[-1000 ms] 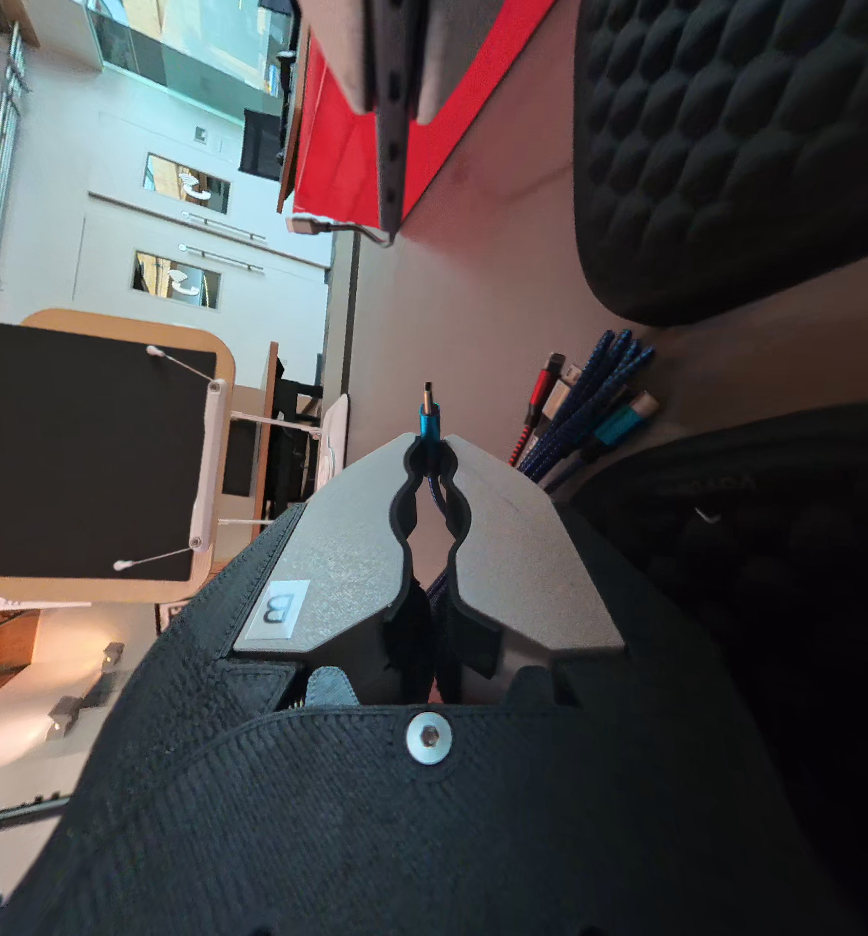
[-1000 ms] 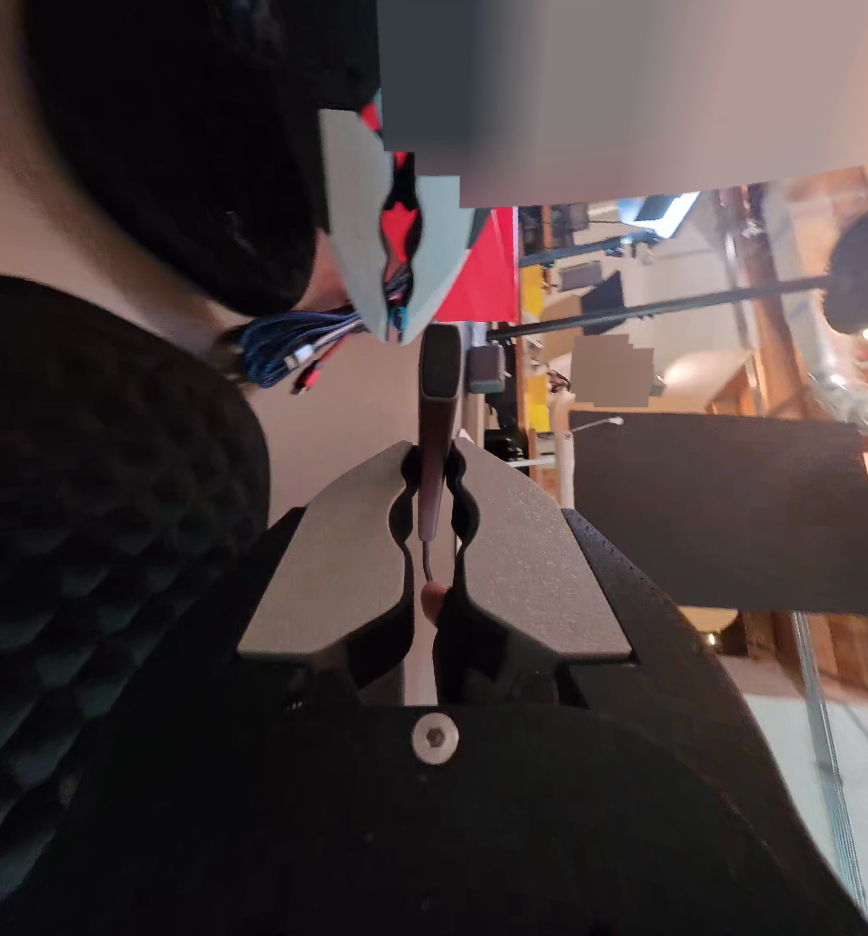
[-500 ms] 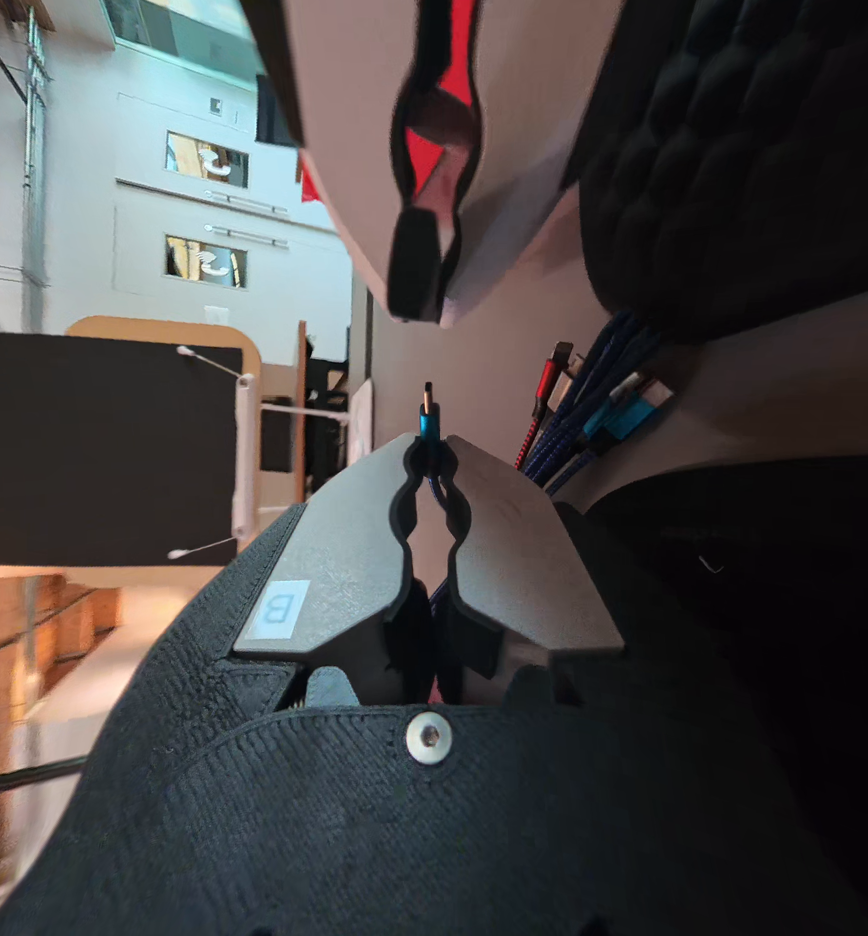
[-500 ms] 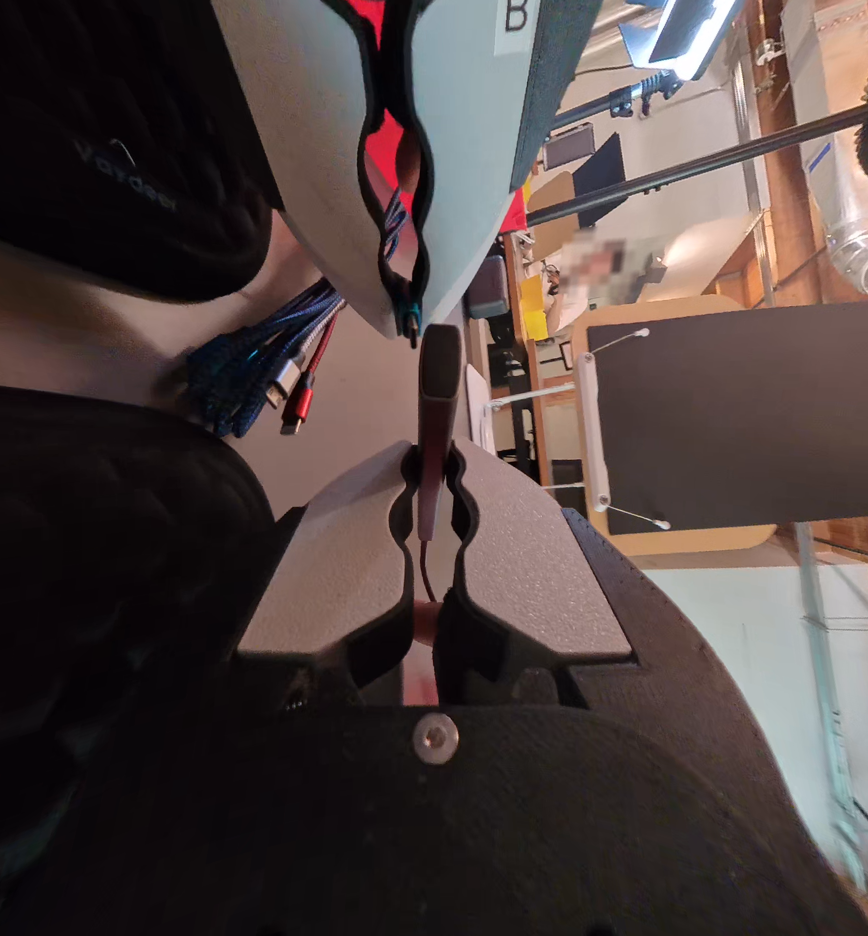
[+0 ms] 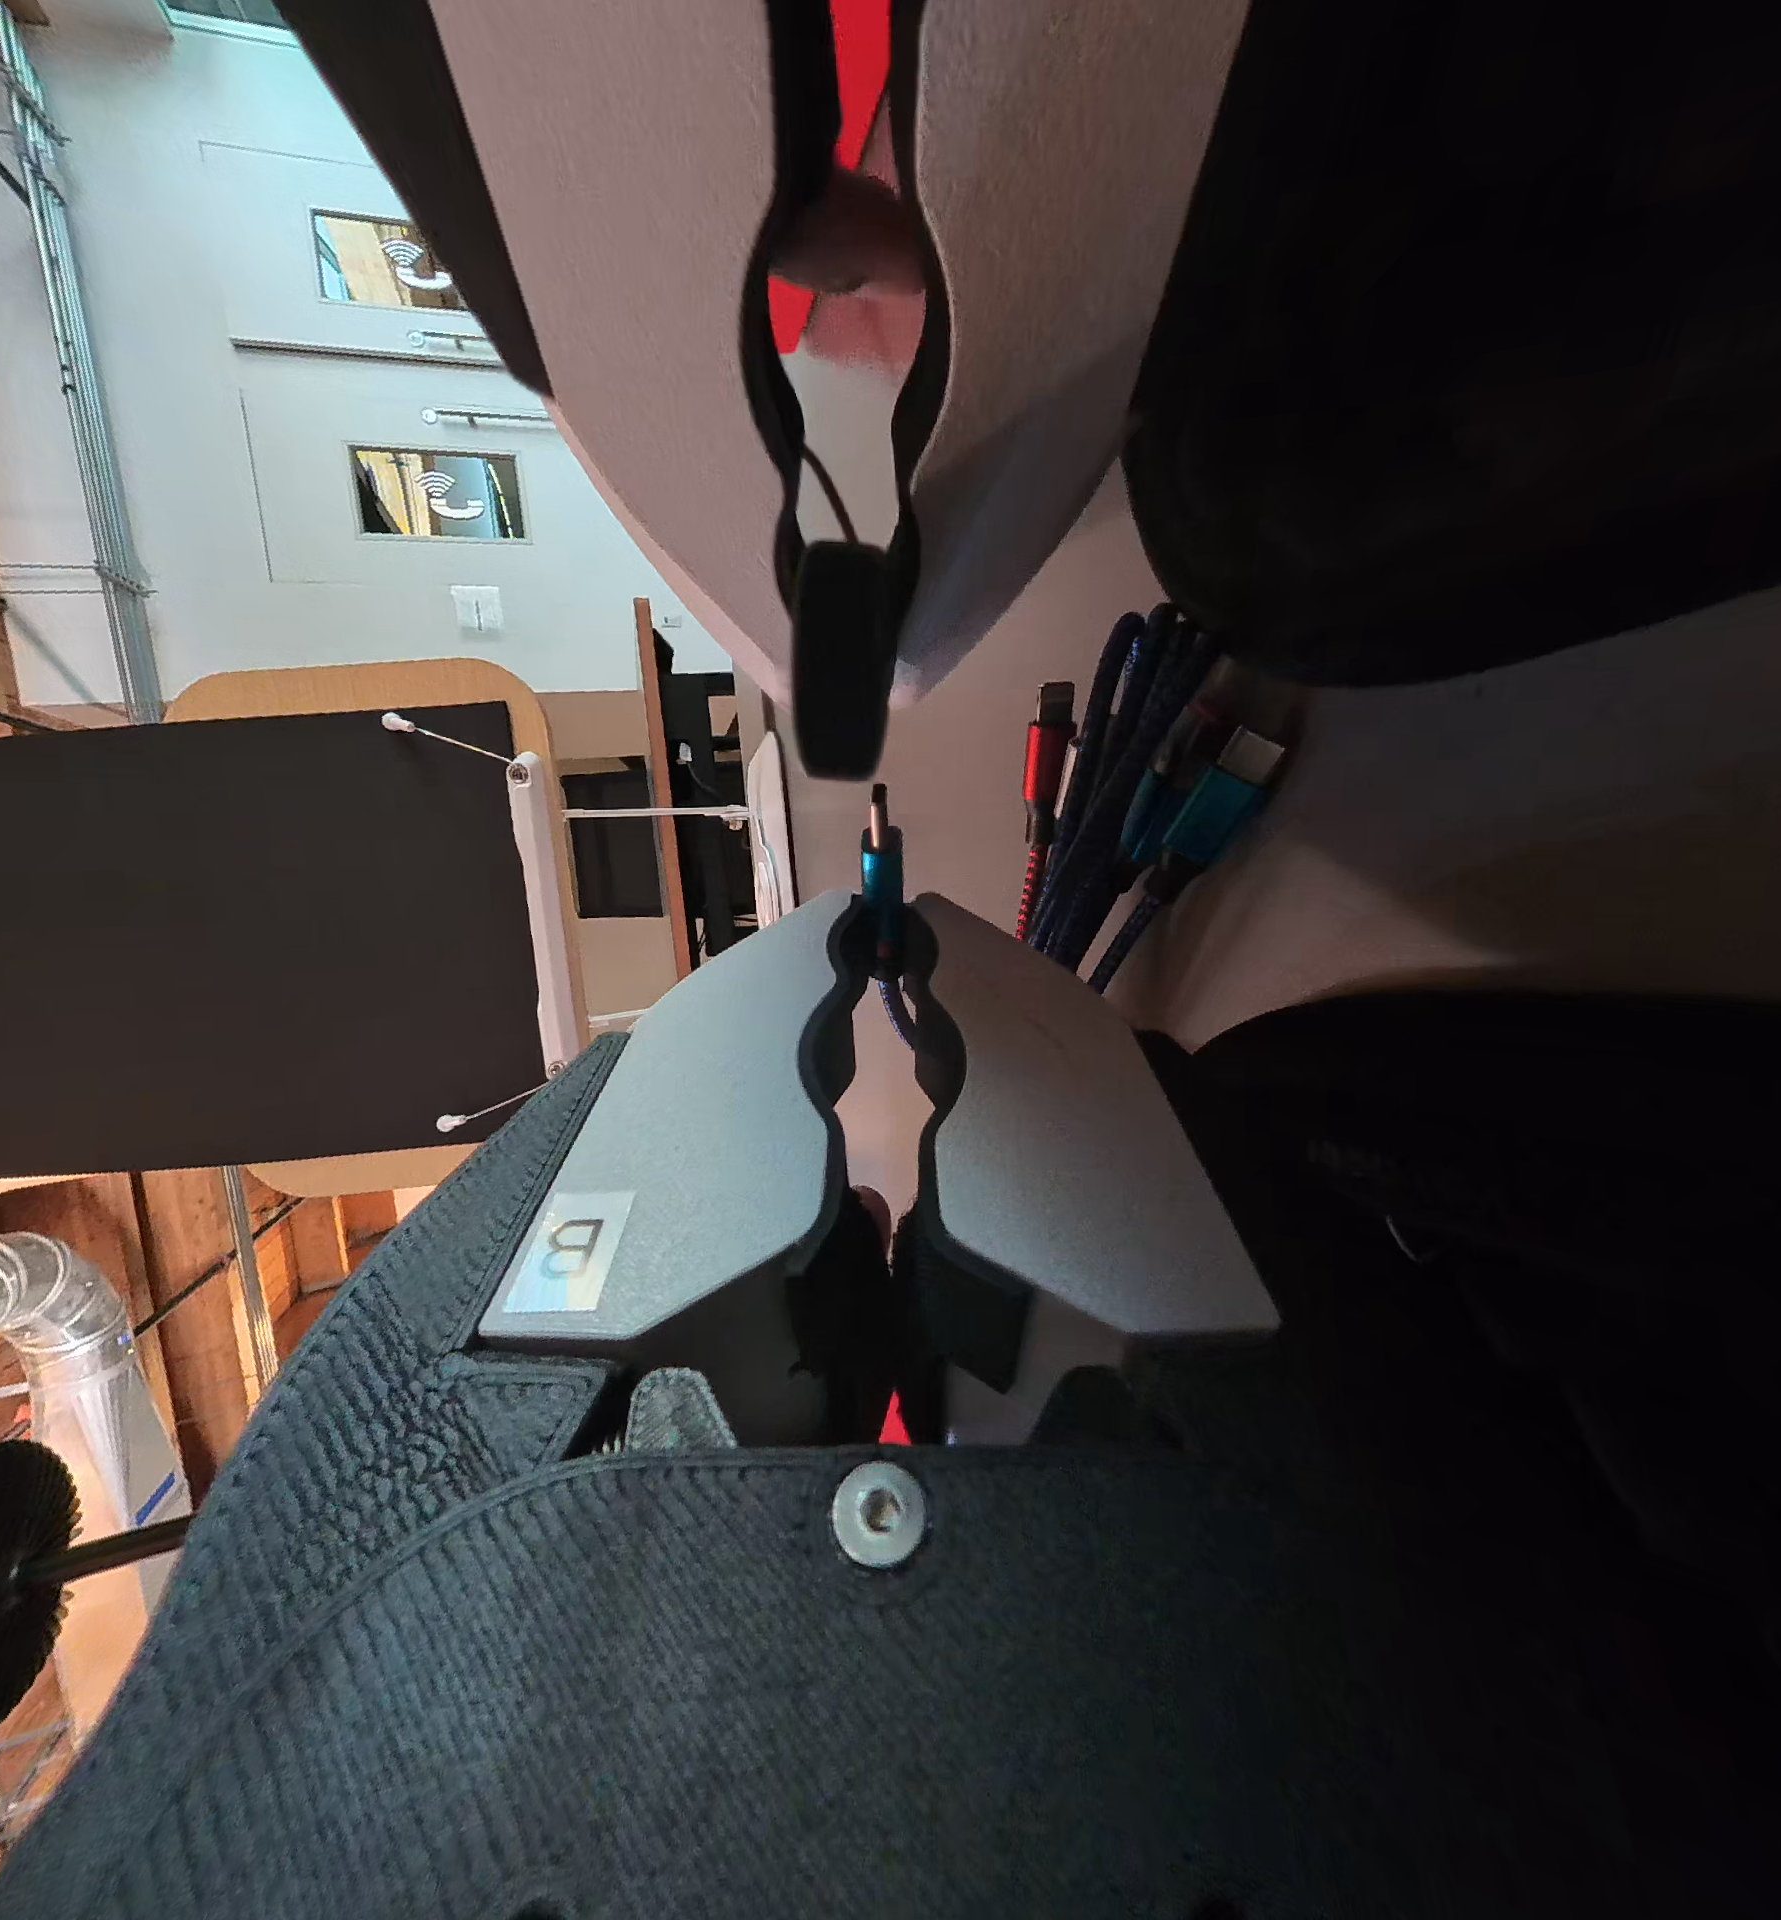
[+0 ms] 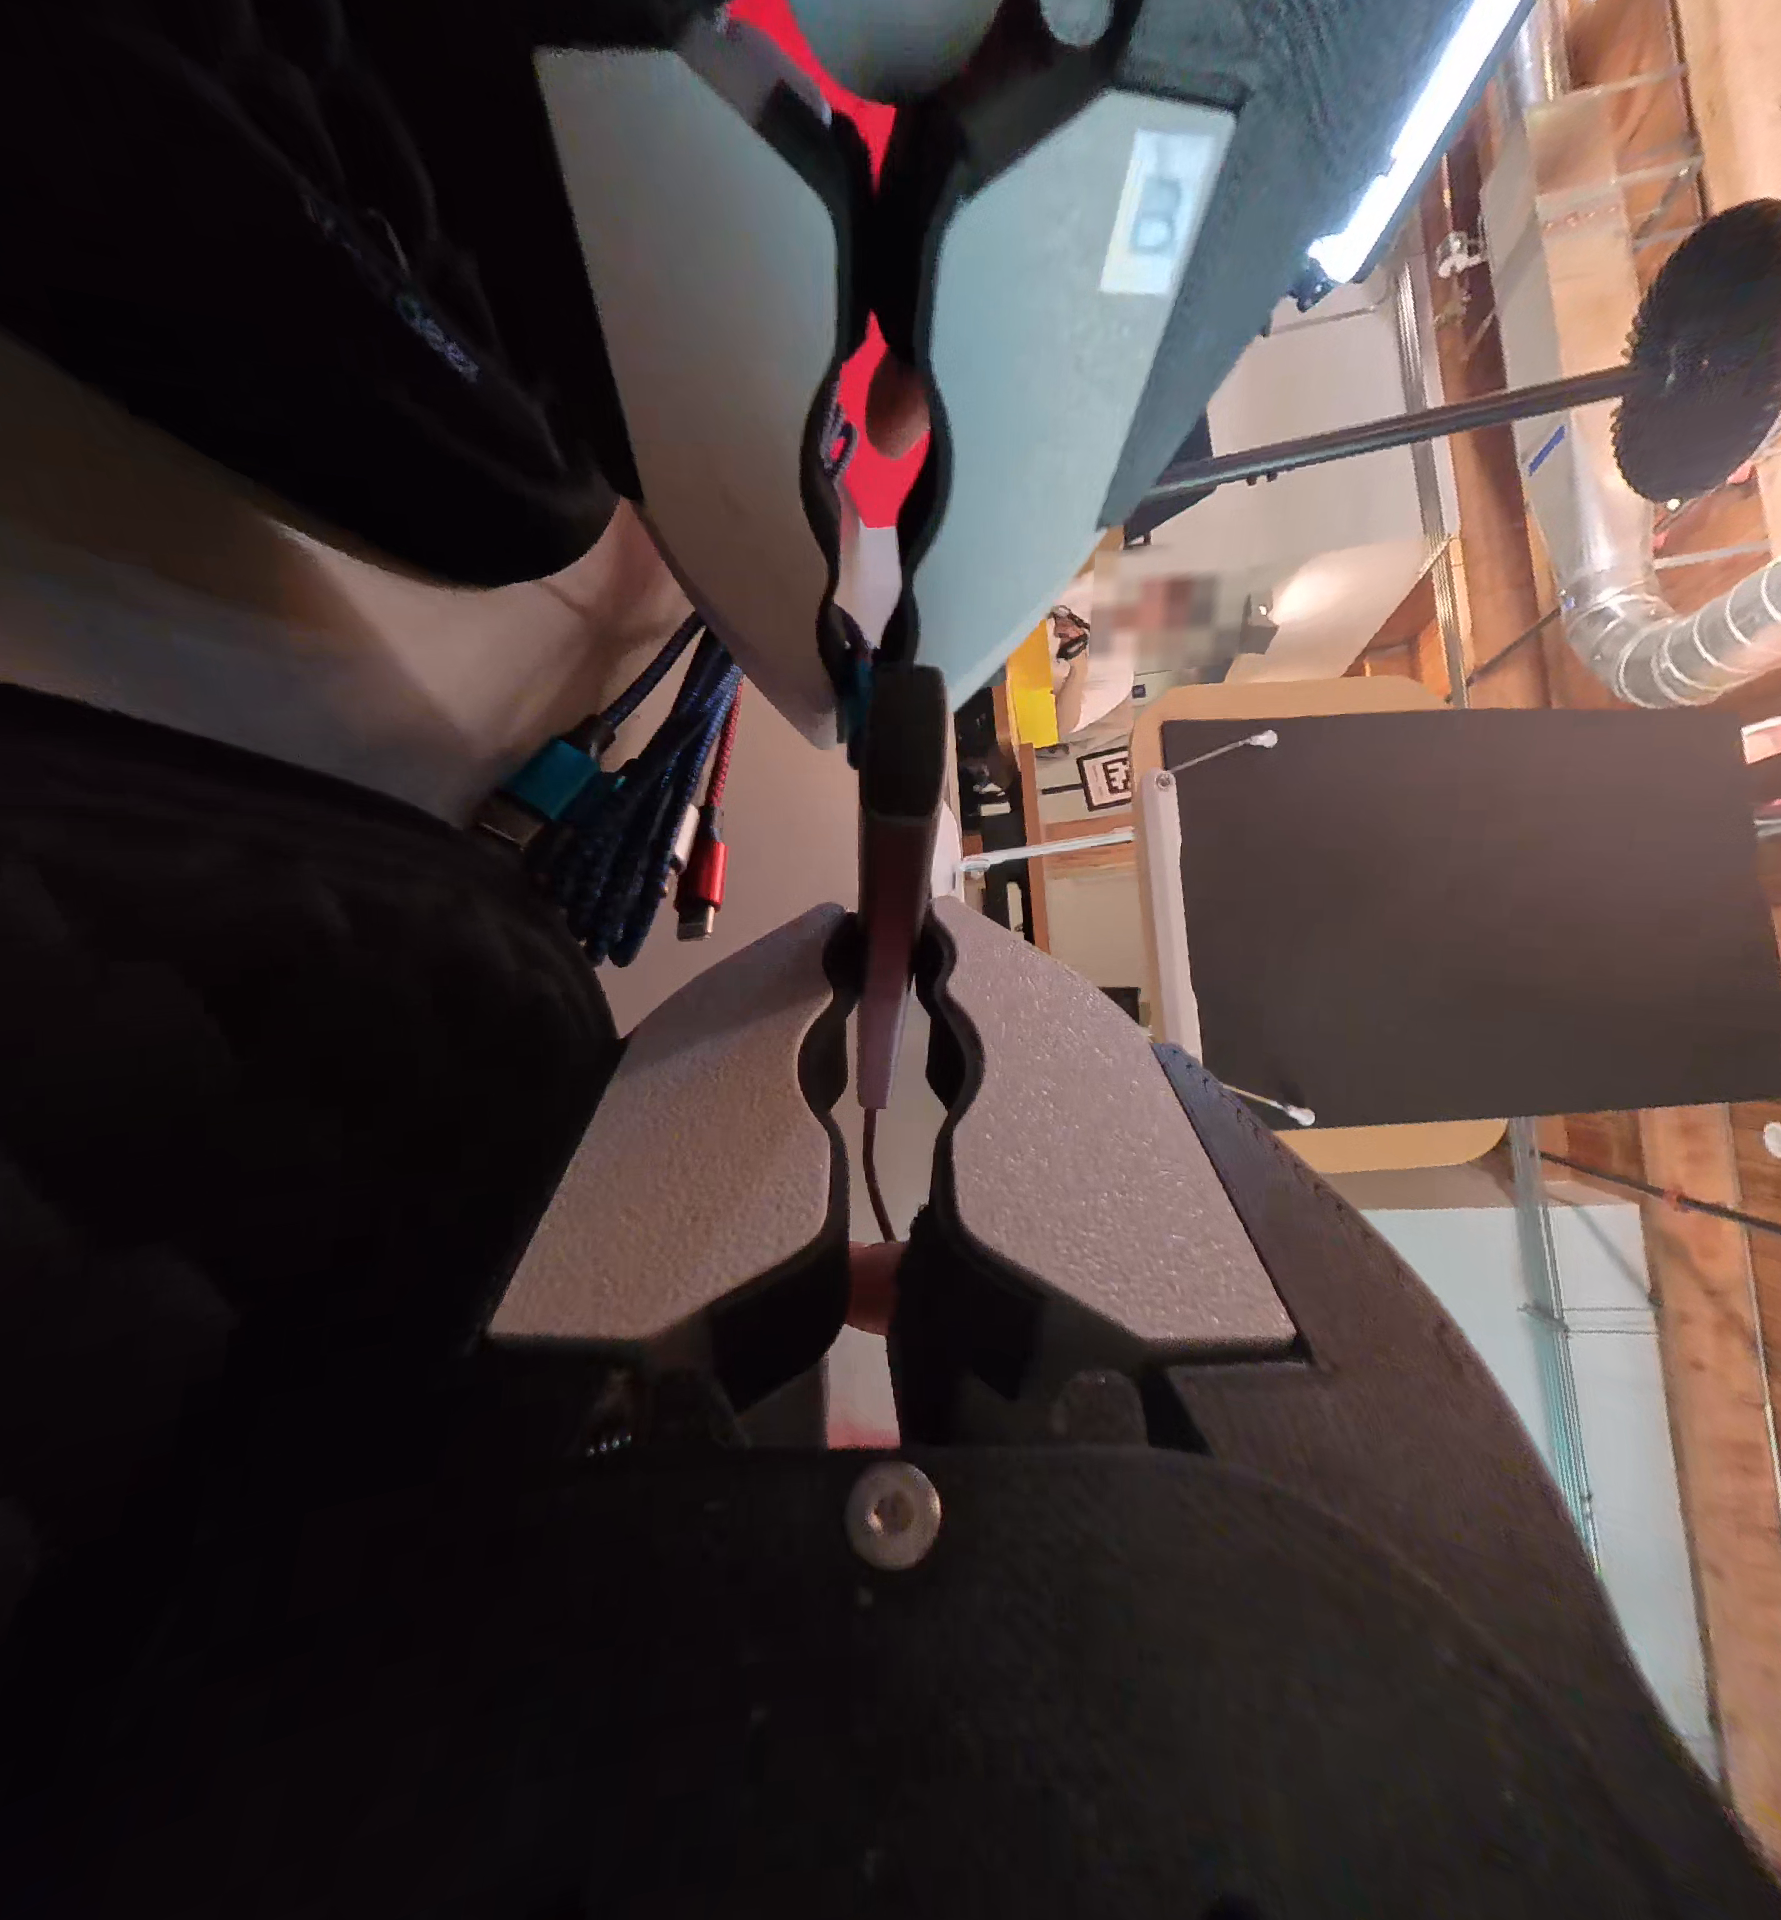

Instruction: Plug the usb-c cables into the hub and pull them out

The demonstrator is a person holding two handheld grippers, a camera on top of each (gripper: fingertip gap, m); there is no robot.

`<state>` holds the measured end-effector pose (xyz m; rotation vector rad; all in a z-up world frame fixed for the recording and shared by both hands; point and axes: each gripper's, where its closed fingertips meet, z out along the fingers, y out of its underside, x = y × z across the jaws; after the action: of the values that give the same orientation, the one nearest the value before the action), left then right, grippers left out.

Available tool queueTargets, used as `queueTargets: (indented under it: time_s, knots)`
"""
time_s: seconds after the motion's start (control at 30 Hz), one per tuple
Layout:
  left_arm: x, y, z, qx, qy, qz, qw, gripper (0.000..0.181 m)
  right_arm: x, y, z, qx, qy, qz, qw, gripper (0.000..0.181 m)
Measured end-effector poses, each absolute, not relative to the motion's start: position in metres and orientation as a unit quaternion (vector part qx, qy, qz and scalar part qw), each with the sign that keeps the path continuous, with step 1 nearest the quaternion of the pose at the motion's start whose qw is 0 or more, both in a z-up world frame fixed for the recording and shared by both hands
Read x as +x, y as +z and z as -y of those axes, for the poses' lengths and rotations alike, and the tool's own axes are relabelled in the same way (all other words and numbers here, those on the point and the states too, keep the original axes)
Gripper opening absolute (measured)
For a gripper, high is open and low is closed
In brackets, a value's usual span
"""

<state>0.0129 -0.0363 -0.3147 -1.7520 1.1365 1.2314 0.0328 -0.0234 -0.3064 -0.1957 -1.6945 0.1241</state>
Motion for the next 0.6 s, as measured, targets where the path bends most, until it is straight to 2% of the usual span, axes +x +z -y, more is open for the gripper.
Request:
queueTargets:
  time_s: [0.6]
  knots:
    - [0.0185, -0.3192, 0.0361, -0.676, 0.468, -0.451, 0.348, 0.004, 0.03, -0.3177, 0.0287, -0.11, 0.06, 0.77, 0.626, 0.009]
